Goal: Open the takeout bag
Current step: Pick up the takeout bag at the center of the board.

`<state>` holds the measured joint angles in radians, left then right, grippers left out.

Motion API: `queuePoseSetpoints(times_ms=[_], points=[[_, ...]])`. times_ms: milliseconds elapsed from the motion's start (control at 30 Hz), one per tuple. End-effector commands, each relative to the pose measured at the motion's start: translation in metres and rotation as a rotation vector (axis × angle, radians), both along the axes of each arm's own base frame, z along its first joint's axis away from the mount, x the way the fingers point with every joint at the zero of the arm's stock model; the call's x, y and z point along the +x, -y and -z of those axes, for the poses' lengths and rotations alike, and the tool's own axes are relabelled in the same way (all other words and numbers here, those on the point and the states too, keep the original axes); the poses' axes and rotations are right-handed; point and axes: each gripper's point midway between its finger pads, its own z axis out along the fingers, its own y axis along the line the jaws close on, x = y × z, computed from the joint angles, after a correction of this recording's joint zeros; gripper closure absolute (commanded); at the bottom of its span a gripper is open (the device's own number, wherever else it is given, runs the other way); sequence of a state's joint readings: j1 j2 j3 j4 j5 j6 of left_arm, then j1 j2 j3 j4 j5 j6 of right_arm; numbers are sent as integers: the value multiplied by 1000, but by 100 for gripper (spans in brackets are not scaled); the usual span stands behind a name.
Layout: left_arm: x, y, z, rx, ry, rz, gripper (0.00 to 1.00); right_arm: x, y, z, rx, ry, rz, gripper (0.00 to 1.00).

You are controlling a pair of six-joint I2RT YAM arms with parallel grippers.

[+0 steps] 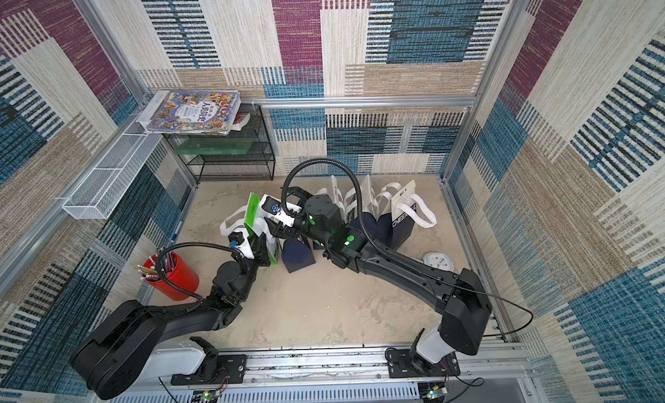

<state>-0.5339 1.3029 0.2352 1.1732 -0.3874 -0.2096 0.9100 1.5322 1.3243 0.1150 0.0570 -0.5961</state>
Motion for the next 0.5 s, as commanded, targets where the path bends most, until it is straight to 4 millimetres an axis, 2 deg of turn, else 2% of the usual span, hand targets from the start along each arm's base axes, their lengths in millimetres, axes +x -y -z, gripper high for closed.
queuePoseSetpoints(times_ms=[0,333,467], points=[[-2,-3,-15,-59,56,21,76,3,2,-24,63,58,31,10],[7,-2,-18,-86,64,47,100,-4,-6,-30,80,82,13,12],[8,1,-24,-67,82,58,100,-4,-10,-28,76,81,14,12]])
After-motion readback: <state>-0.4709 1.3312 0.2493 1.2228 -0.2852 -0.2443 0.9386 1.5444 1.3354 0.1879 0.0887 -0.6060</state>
